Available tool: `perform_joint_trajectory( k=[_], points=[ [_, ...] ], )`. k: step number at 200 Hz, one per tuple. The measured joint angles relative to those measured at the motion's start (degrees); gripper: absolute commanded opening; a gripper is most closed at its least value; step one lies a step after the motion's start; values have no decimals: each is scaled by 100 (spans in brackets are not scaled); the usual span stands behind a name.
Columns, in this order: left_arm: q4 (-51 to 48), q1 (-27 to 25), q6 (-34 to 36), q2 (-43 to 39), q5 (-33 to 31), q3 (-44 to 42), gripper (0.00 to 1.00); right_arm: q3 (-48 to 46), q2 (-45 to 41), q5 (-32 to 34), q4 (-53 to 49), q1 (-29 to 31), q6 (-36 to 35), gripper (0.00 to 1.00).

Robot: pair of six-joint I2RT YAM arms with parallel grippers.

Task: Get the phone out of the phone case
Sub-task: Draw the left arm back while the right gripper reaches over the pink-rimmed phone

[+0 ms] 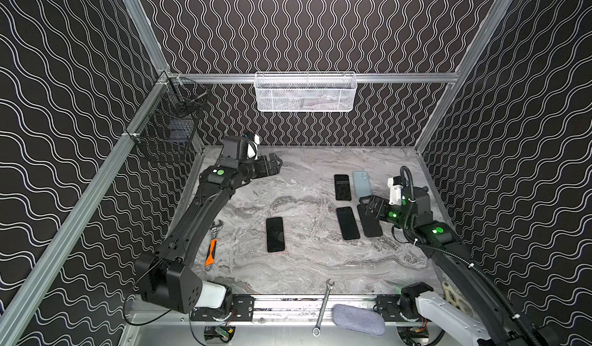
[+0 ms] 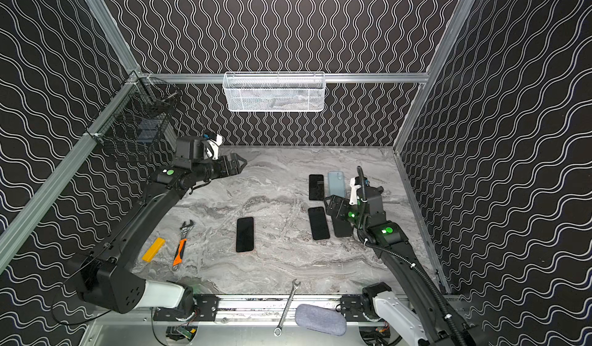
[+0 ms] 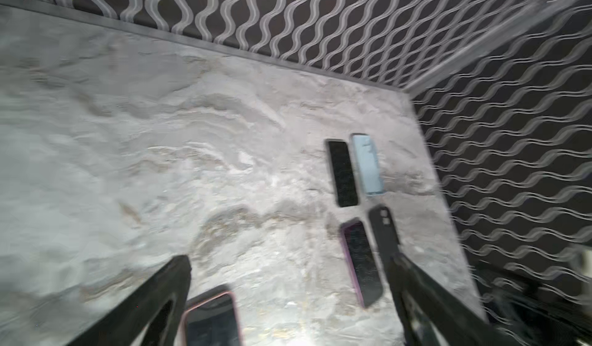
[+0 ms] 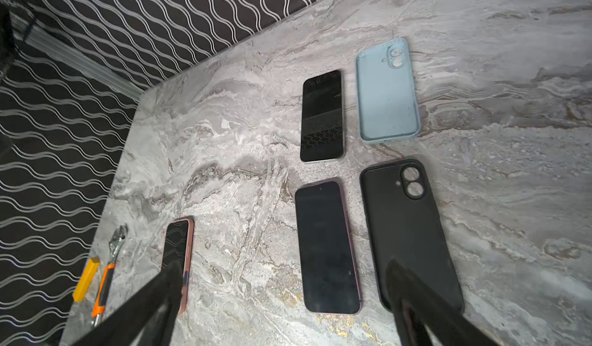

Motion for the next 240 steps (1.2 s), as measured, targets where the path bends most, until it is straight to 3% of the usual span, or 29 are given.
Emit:
perform_joint_trajectory(
  k=[27,68,100,182,240],
  points=[
    [-157,820,125,-90,-188,-61,99,203,531,413,66,848,245,100],
    [-260,1316,162,-57,-61,-177,99,686,1624,1145,315,2201,684,100],
    [-302,1751,140,44,168,-234,99,1585,2723,1823,293,3104,1019,100],
    [-223,2428,46,-20,514,-385,99,3779,5217,2046,-319,4159,1952,100],
    [-15,2634,90,-39,866,-461,99,5259,6704,2179,-1196,4588,2138,100]
  ],
)
